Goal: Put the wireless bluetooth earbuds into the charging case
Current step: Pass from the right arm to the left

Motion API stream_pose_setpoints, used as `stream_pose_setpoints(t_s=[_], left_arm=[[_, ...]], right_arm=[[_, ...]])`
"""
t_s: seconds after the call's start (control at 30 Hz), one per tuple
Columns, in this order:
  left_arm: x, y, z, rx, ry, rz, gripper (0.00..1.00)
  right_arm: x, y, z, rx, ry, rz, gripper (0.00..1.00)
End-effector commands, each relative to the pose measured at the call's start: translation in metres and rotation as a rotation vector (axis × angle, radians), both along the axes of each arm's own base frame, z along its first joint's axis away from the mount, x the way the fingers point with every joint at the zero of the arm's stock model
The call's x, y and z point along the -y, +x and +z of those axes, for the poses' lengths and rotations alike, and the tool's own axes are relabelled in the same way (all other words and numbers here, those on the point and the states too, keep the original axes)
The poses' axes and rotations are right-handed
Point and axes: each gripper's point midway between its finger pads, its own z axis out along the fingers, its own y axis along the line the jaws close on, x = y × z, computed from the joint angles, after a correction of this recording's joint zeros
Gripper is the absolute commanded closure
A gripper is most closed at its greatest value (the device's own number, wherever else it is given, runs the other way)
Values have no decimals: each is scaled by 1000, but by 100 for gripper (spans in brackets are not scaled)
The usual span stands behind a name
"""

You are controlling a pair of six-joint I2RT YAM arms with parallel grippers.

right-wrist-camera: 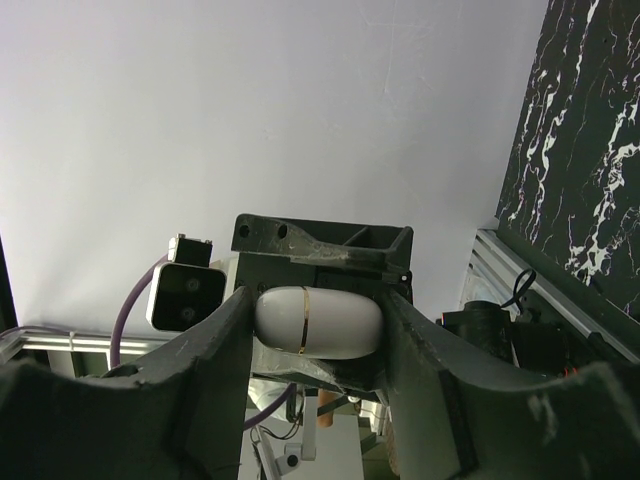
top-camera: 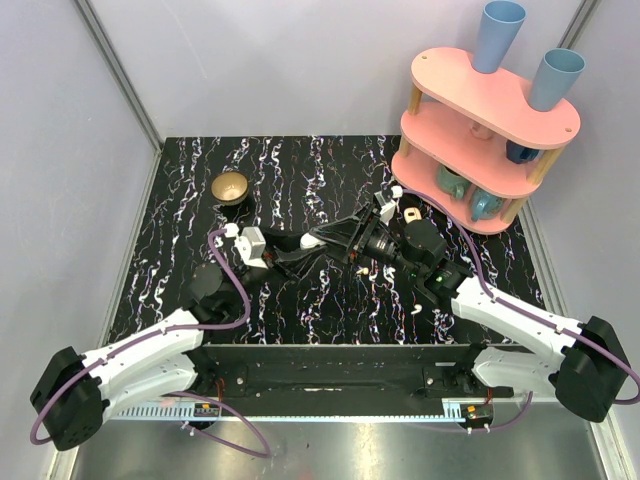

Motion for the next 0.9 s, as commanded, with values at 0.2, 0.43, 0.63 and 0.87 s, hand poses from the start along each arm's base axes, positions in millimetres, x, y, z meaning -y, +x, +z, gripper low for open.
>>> stream_pose_setpoints(t_s=[0.2, 0.43, 0.63, 0.87], left_arm=[[-1, -2, 31, 60, -65, -6, 58], [-2, -3, 32, 73, -66, -3, 77], [-3, -6, 32, 100, -61, -8, 92], [-12, -8, 28, 109, -94, 17, 100]], right_arm=[[3, -4, 16, 61, 30, -7, 88], [3, -2, 11, 63, 4, -13, 87], [5, 1, 9, 96, -67, -41, 66], [23, 7, 22, 249, -181, -133, 12]])
